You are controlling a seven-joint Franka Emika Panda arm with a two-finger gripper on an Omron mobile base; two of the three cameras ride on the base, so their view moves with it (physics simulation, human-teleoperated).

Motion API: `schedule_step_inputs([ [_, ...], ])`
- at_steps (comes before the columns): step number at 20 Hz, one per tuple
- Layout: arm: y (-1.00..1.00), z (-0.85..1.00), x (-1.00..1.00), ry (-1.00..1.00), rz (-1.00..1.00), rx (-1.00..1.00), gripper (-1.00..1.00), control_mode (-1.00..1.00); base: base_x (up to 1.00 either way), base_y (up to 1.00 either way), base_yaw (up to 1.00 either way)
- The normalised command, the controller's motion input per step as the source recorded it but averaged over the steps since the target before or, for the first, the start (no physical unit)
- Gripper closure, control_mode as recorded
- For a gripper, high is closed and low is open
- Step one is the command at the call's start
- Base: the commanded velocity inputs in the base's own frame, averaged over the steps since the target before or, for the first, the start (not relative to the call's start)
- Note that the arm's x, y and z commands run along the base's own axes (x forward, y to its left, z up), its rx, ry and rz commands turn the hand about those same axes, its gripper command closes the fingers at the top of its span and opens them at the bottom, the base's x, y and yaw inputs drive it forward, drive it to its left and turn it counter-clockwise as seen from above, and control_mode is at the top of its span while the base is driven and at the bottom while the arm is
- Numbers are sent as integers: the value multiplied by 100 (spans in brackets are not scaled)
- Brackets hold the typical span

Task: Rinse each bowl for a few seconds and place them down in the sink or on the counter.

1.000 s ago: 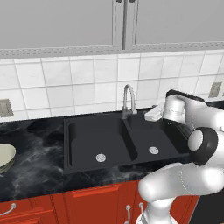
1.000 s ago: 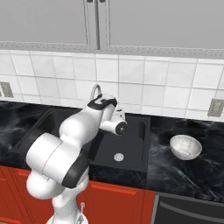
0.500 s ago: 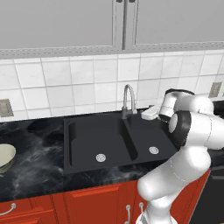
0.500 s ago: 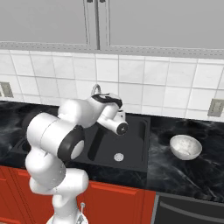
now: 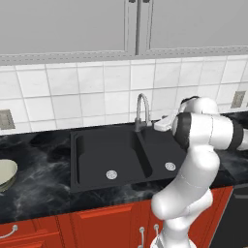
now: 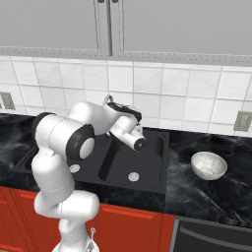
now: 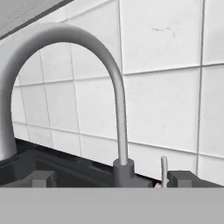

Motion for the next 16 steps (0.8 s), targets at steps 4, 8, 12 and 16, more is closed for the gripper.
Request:
schedule_step_inputs([
  [4, 0, -15, 36, 0, 0, 2, -100, -100, 0, 0, 0],
  [8, 0, -14, 33, 0, 0, 1, -100, -100, 0, 0, 0],
  [12, 0, -15, 32, 0, 0, 2, -100, -100, 0, 0, 0],
  [16, 0, -13, 32, 0, 0, 1, -100, -100, 0, 0, 0],
])
